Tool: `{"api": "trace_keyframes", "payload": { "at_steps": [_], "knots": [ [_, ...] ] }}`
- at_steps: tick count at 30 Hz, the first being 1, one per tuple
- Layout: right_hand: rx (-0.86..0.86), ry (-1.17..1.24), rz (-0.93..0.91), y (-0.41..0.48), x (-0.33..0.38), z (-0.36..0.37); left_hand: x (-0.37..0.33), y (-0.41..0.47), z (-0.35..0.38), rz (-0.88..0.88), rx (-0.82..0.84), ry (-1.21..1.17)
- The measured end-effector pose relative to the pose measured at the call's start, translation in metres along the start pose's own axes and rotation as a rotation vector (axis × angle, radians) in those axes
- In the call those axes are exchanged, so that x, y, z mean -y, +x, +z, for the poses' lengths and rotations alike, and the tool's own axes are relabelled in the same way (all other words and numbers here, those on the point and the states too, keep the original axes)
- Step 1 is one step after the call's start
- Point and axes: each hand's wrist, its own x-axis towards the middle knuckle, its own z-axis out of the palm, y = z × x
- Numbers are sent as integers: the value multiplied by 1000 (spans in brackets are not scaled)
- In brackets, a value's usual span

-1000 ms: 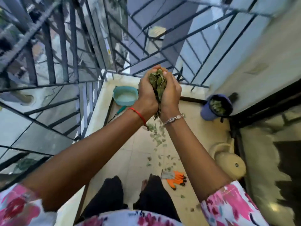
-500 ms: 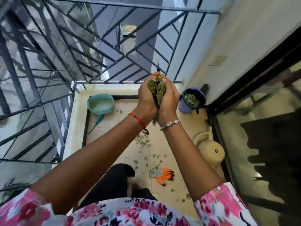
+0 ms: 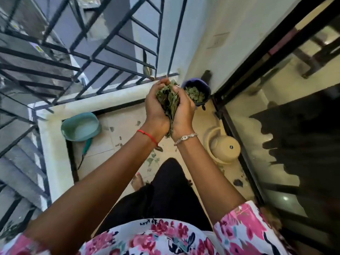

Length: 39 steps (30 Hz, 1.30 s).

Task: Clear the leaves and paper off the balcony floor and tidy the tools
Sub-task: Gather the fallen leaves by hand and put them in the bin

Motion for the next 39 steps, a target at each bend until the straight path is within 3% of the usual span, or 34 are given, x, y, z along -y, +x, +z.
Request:
{"api": "trace_keyframes", "payload": {
  "at_steps": [11,20,22,29,35,39],
  "knots": [
    [-86,-23,70,123,23,-10,42,126,22,-44,-67,44],
    [-85,-133,156,325,61,-64,136,298,74,54,-217,52],
    [-49,-248,143,369,57,-86,161,336,73,57,-243,56],
    [-110,-299,196,513,-7,-161,247,479,-8,64,-307,8],
    [-219,-277,311,614,-81,-222,314,584,-92,-50,-401,-25],
    [-298,-271,284,673,-114,-250,344,644,-128,-121,-446,-24]
  ]
}}
